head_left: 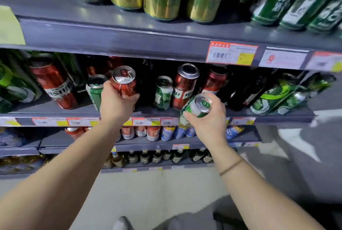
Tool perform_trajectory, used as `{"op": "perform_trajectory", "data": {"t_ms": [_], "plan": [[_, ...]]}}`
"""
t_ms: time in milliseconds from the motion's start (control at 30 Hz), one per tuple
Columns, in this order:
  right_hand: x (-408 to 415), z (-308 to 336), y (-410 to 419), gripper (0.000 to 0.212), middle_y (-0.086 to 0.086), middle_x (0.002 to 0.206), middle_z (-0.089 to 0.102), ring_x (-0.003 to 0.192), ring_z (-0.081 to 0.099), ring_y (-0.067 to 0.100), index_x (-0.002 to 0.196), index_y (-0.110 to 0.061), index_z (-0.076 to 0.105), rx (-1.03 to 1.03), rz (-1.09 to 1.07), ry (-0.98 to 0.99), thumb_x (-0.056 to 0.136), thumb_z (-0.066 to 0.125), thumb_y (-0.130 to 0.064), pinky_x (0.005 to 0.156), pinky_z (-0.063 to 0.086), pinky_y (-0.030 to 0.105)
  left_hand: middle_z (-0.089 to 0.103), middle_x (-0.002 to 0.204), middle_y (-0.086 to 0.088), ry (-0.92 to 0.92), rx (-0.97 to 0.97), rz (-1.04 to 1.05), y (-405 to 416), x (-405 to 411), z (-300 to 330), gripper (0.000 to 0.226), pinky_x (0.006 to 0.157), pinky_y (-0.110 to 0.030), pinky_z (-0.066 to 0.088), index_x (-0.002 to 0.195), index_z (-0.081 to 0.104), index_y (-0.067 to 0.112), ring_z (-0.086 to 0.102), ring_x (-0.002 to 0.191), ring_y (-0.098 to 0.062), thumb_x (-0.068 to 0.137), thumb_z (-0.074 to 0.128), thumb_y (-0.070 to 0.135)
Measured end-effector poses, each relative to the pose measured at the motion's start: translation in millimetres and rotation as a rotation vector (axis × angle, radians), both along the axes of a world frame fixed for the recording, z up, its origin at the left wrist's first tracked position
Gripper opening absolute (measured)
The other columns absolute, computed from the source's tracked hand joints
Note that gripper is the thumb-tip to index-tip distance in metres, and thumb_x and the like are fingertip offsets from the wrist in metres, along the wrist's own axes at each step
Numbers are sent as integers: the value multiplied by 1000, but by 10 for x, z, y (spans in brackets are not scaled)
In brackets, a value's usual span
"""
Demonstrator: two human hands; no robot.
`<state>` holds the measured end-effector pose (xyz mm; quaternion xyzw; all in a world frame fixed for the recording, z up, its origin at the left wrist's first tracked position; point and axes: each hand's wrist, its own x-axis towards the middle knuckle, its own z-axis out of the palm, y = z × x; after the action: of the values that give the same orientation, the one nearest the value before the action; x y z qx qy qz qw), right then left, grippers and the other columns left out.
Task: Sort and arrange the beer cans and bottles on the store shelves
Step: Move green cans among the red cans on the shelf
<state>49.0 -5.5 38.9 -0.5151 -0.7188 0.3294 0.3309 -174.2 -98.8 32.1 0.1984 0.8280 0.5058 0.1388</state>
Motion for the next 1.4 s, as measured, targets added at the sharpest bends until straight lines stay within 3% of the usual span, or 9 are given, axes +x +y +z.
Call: {"op": "perform_trajectory", "data": {"t_ms": [133,233,400,533,767,967,1100,1233,1400], "plan": [[358,-7,276,83,-4,134,45,115,43,5,139,-22,41,-13,-136,-13,68,85,-30,82,25,4,50,97,5,25,-37,92,144,42,-83,55,75,-33,35,105,38,20,47,84,-20,74,81,33],[514,-26,472,77,1,131,50,116,47,14,135,-16,46,11,-200,-3,69,85,-27,78,22,2,49,101,4,56,-22,129,175,63,-124,58,77,-31,35,116,42,14,48,88,-19,76,79,31],[569,-60,718,76,8,129,48,91,32,-9,135,-16,46,49,-201,-37,70,84,-26,74,21,-3,59,120,5,61,29,110,100,249,-215,71,85,-24,37,137,40,15,57,104,-12,79,79,30],[521,-54,919,78,3,130,53,116,48,24,136,-24,44,124,-237,-215,69,81,-45,85,39,32,55,114,9,44,70,103,-33,445,-331,67,82,-18,40,136,43,19,56,94,2,80,78,29],[414,-125,1151,76,7,134,51,112,55,32,135,-17,41,58,-206,-330,74,77,-43,73,39,35,58,112,3,31,26,-9,-130,650,-459,55,69,-10,40,130,49,19,58,99,-9,83,76,30],[381,-146,1143,46,14,140,37,95,59,42,123,-6,48,140,-158,-470,87,66,-26,65,40,39,58,113,1,45,-5,-90,9,760,-412,51,81,-28,51,127,52,14,59,101,-13,84,75,28],[413,-137,1083,52,15,147,31,103,56,42,135,-8,42,148,-135,-439,88,62,-14,74,44,43,54,127,1,-9,10,-131,158,794,-368,57,95,-33,49,134,47,17,54,115,-15,85,74,29],[428,-174,875,60,7,158,15,102,62,32,142,-16,40,94,-121,-297,87,63,-11,81,42,36,44,143,-1,-17,69,-200,351,812,-323,79,103,-28,38,148,30,21,42,130,-17,84,75,21],[274,-211,393,52,3,126,46,91,56,9,129,-22,51,153,-47,-81,81,65,-9,80,48,36,45,127,-8,95,-27,-263,625,776,-261,97,84,-30,42,150,4,46,53,108,-25,85,72,26]]}}
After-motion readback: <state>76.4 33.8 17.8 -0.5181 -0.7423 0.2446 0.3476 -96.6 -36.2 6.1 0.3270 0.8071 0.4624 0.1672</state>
